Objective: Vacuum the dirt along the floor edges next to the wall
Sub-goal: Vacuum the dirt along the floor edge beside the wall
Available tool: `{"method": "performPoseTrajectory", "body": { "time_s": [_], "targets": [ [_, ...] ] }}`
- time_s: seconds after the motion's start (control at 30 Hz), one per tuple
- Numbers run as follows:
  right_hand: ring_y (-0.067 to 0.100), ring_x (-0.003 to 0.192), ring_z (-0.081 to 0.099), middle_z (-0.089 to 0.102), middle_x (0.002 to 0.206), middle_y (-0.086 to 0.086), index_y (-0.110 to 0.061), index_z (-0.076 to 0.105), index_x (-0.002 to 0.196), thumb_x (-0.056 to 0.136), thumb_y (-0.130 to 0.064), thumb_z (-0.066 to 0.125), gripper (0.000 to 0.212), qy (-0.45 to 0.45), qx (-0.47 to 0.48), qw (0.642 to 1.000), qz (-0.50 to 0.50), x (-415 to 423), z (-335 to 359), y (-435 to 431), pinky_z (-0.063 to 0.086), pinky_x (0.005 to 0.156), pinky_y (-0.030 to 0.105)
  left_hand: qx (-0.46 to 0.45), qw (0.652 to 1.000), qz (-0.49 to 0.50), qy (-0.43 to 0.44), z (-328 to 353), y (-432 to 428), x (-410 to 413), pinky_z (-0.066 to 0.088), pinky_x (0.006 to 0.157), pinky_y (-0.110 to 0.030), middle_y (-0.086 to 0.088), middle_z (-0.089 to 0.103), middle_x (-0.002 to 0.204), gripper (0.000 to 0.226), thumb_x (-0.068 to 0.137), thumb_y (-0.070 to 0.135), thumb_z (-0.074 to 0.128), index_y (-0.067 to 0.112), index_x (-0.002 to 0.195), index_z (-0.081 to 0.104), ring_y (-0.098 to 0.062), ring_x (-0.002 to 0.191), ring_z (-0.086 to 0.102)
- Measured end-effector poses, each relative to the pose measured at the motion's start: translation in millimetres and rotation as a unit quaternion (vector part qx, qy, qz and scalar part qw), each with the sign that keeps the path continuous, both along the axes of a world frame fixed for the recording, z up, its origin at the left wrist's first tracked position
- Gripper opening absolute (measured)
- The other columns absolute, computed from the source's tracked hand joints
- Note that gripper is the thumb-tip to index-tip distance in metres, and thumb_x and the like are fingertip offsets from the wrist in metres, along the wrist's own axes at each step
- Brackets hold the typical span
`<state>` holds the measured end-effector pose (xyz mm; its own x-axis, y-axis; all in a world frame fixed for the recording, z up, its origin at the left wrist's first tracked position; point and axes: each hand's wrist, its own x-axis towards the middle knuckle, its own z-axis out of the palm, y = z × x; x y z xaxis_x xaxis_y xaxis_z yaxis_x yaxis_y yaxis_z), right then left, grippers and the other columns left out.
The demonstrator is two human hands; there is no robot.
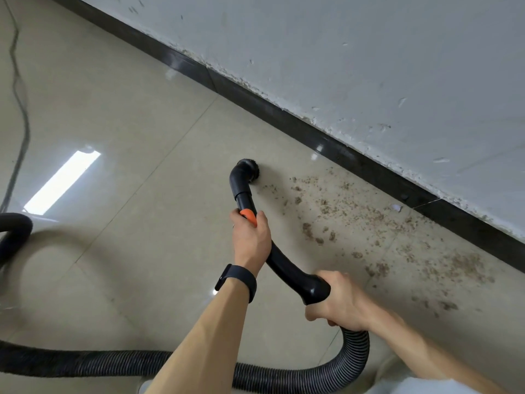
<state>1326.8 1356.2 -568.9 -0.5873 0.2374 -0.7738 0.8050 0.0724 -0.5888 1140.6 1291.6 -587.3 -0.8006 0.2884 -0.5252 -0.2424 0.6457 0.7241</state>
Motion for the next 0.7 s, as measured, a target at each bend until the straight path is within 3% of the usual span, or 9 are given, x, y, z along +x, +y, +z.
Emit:
{"method": "performPoseTrajectory", "body": {
  "time_s": [0.4,0.53,0.7],
  "targets": [
    [0.016,0.048,0.065,0.063,0.056,-0.004,-0.021,0.064,0.082,0.061,-0.028,0.084,0.03,0.019,0.021,0.998,-0.065,0.1,-10.4,26.8,0.05,0.051,0.033,-0.018,0.995,-0.097,0.025,-0.6,57.8,-9.4,0.035,0.051,-0.029,-0.003,0.05,0.078,0.027,0.101,0.026,0.045,0.007,0.118,0.034,-0.018,0.062,0.051],
    [0.016,0.046,0.06,0.062,0.051,-0.001,-0.019,0.063,0.081,0.067,-0.019,0.084,0.026,0.032,0.018,0.995,-0.097,-4.6,-11.1,34.3,0.05,0.052,0.032,-0.046,0.99,-0.13,0.034,-6.3,81.2,-16.9,0.041,0.061,-0.033,-0.013,0.059,0.095,0.03,0.102,0.032,0.045,0.009,0.117,0.033,-0.031,0.079,0.061],
    [0.014,0.048,0.061,0.064,0.054,-0.001,-0.019,0.064,0.086,0.069,-0.021,0.084,0.026,0.025,0.019,0.995,-0.09,-18.4,-10.0,45.9,0.051,0.053,0.03,-0.047,0.989,-0.135,0.043,-11.0,93.6,-29.0,0.046,0.066,-0.037,-0.017,0.061,0.101,0.026,0.101,0.033,0.044,0.011,0.111,0.033,-0.034,0.084,0.063]
  ]
}}
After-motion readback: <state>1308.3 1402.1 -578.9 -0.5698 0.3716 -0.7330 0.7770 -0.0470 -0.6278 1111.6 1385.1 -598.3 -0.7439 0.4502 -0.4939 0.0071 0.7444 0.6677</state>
